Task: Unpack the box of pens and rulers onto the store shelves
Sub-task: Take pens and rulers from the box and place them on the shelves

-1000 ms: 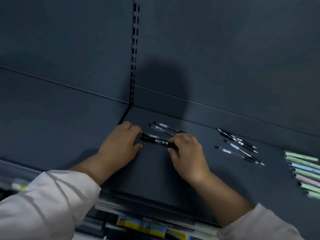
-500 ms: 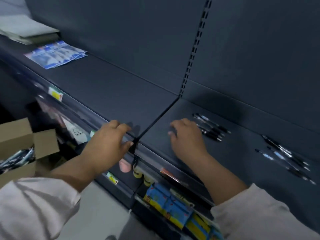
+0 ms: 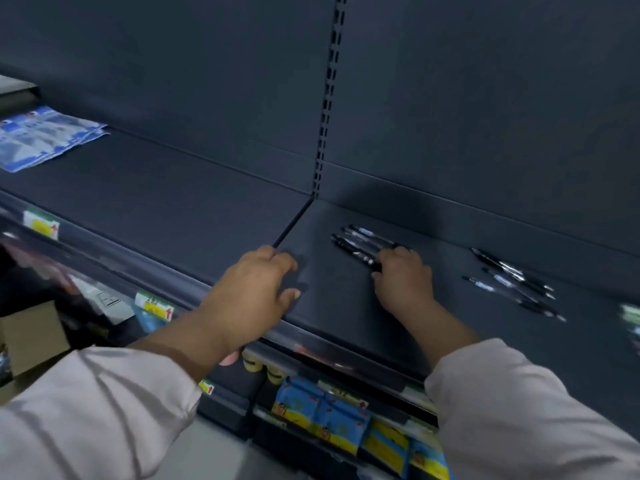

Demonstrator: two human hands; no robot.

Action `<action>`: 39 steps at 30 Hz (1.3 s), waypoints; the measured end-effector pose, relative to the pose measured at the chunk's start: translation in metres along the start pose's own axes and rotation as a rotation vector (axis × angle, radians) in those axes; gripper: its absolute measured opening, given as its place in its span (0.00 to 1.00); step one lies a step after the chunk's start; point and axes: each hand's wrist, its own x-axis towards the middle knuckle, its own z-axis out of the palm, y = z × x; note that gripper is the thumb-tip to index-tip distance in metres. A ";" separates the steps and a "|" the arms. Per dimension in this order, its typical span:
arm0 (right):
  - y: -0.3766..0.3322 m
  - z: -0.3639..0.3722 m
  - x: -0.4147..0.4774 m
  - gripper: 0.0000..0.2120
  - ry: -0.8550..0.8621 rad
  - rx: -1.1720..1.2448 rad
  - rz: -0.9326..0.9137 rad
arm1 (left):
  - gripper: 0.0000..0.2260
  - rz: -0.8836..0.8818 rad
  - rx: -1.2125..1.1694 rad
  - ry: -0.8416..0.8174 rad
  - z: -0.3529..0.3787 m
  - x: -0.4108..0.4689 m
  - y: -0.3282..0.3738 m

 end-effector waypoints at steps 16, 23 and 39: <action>0.161 -0.033 -0.054 0.06 0.069 0.031 0.163 | 0.18 0.256 -0.118 -0.142 0.071 0.074 0.133; 0.208 -0.042 -0.051 0.12 0.166 0.127 0.295 | 0.17 0.310 -0.119 -0.177 0.103 0.093 0.168; 0.179 -0.044 0.013 0.08 -0.172 0.048 0.151 | 0.17 0.137 -0.084 -0.167 0.091 0.099 0.125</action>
